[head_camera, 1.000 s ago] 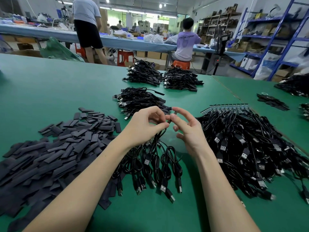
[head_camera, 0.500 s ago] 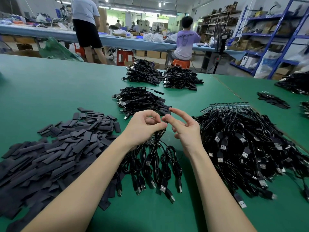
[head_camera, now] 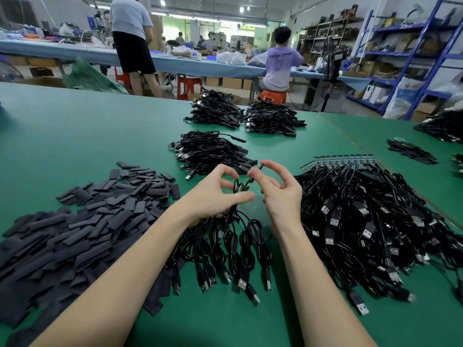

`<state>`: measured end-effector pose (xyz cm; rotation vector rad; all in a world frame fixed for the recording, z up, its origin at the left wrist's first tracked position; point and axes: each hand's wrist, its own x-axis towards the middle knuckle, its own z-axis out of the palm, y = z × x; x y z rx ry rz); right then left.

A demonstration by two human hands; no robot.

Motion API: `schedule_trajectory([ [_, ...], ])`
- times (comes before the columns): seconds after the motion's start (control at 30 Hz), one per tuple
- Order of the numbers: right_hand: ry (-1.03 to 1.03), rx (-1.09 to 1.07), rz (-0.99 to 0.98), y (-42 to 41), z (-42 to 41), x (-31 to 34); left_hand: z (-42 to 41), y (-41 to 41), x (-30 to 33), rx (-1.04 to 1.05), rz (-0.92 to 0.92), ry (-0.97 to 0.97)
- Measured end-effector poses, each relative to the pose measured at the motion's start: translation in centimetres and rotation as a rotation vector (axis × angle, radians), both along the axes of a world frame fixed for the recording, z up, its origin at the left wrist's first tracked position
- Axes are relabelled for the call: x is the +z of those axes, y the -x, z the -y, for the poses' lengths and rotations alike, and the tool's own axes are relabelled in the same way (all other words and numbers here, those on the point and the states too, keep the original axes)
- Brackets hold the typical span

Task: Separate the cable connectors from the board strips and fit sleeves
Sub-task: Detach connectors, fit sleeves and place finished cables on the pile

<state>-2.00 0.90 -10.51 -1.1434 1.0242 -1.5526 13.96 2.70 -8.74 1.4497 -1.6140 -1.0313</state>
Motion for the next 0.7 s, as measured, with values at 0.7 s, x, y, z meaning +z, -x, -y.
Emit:
schedule_trajectory([
  [0.7,-0.194,0.082,-0.633,0.8,1.1,-0.8,10.6,-4.2,-1.1,0.097,1.182,0.582],
])
